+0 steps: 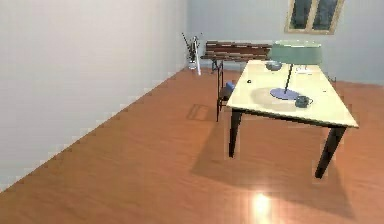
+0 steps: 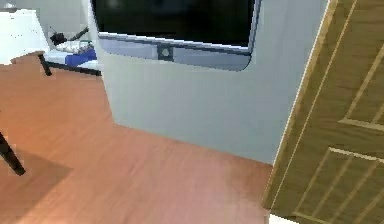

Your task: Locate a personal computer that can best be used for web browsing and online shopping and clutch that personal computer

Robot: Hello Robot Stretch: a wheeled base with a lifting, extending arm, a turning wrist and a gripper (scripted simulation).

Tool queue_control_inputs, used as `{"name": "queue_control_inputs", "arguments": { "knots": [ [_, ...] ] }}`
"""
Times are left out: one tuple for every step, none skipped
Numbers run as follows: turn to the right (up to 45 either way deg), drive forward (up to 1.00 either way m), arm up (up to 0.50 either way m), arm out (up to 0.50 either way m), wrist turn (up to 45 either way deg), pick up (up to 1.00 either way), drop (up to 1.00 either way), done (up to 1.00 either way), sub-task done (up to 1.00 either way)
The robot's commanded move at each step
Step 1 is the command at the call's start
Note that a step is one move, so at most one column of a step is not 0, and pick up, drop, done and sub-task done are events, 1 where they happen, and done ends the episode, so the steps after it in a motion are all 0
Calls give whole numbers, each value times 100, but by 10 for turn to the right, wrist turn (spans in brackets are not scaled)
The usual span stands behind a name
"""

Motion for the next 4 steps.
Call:
{"name": "queue_control_inputs", "arguments": {
  "knots": [
    [-90, 0, 0, 0, 0, 0, 0, 0, 0],
    [0, 100, 0, 0, 0, 0, 0, 0, 0],
    [0, 60, 0, 0, 0, 0, 0, 0, 0],
    [0, 75, 0, 0, 0, 0, 0, 0, 0]
  ]
}}
